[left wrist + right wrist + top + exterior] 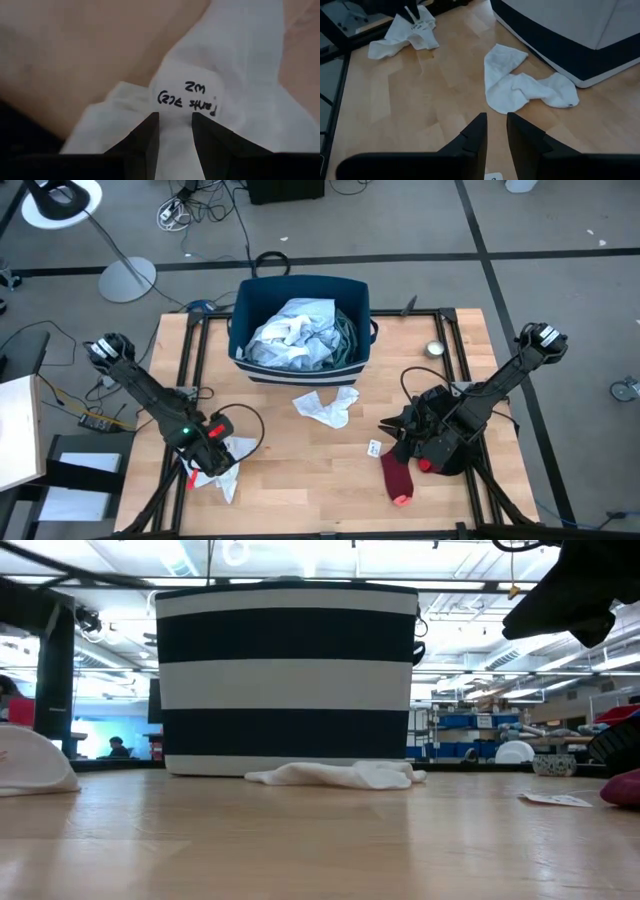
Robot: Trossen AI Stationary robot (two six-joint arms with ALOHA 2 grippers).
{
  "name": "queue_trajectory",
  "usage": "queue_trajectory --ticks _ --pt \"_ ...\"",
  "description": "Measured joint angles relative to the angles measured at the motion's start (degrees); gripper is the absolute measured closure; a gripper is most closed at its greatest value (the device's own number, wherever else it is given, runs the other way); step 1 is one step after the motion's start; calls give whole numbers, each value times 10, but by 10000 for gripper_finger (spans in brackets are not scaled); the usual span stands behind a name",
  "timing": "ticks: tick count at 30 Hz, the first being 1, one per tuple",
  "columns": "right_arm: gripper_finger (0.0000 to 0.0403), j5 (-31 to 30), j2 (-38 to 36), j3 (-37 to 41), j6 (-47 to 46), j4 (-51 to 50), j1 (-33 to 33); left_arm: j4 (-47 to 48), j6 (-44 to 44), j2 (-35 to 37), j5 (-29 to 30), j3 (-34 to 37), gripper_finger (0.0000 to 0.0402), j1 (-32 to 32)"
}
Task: Sort clothes
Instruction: Put the white shirt into the bin
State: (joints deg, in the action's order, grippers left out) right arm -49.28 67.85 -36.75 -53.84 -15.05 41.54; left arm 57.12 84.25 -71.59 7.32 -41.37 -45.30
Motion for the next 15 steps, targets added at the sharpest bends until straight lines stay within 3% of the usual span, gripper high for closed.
queue_trajectory --ticks 5,8,10,15 --pt "330 0 0 0 1 0 -1 -60 11 1 -35 58 296 -5" --pt "330 0 0 0 6 0 -1 -88 11 1 -40 70 366 -5" --pt "331 0 0 0 10 0 -1 -88 2 1 -40 63 389 -5" --pt "332 0 0 0 10 0 -1 -19 -2 1 -27 -12 399 -5"
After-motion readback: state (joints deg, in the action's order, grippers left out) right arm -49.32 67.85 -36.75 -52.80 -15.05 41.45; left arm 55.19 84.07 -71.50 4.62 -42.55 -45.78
